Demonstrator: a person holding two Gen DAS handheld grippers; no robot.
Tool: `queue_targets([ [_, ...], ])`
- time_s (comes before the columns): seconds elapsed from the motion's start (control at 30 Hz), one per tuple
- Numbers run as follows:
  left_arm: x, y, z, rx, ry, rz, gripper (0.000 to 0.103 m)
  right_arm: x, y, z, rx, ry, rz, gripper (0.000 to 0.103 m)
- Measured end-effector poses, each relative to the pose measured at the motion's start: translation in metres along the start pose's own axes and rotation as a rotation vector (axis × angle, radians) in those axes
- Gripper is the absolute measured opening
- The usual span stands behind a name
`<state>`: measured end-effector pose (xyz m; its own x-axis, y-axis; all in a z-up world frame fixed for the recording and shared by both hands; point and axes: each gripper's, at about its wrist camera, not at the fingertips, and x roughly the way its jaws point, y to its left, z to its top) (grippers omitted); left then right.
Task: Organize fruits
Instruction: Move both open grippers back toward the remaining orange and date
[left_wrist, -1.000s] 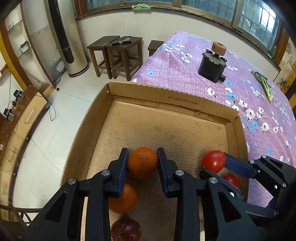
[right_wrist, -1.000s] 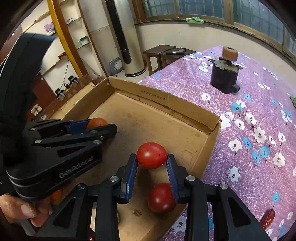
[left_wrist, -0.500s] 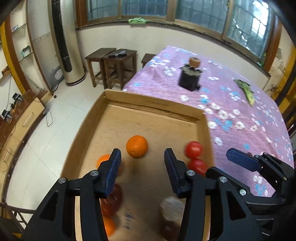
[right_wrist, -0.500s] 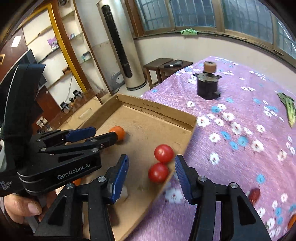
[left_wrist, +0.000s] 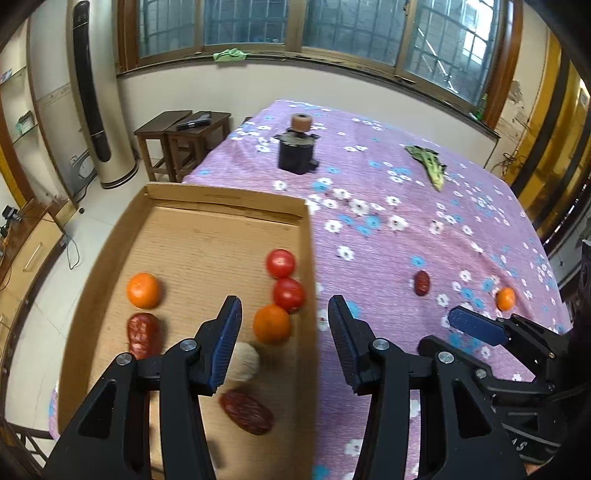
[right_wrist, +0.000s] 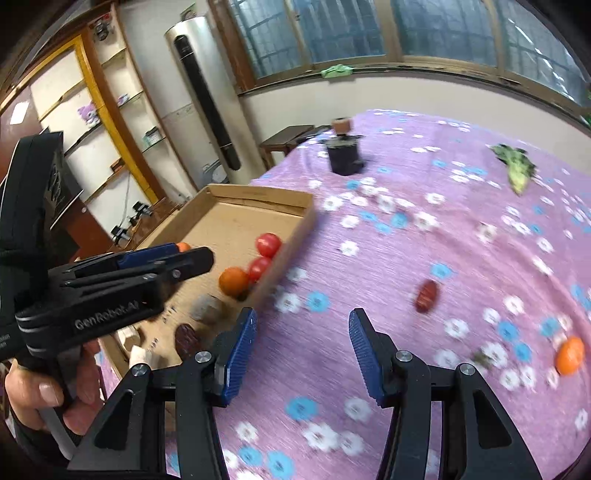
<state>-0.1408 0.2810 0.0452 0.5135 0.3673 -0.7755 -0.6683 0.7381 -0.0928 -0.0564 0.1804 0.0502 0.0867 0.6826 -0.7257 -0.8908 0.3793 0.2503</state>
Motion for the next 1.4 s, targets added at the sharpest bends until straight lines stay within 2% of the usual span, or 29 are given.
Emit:
queue_targets([
  [0.37,-0.002,-0.029,-0.010,0.034,0.015,-0.030,0.047,-0.032,-0.044,-0.020,0.060,-0.019,-0.070,0.054],
  [0.57,-0.004,-0.041,-0.012,0.047,0.017,-0.046,0.052,-0.046,-0.062,-0.031,0.094,-0.029,-0.096,0.054],
  [0.97,0.010,-0.079,-0.022,0.095,0.060,-0.089,0.052,-0.073,-0.120,-0.061,0.204,-0.044,-0.179,0.054],
  [1.3,0.027,-0.105,-0.021,0.140,0.077,-0.088,0.051,-0.076,-0.156,-0.071,0.265,-0.057,-0.222,0.054],
  [1.4,0.039,-0.112,-0.016,0.147,0.089,-0.110,0.051,-0.069,-0.173,-0.070,0.280,-0.050,-0.251,0.054],
])
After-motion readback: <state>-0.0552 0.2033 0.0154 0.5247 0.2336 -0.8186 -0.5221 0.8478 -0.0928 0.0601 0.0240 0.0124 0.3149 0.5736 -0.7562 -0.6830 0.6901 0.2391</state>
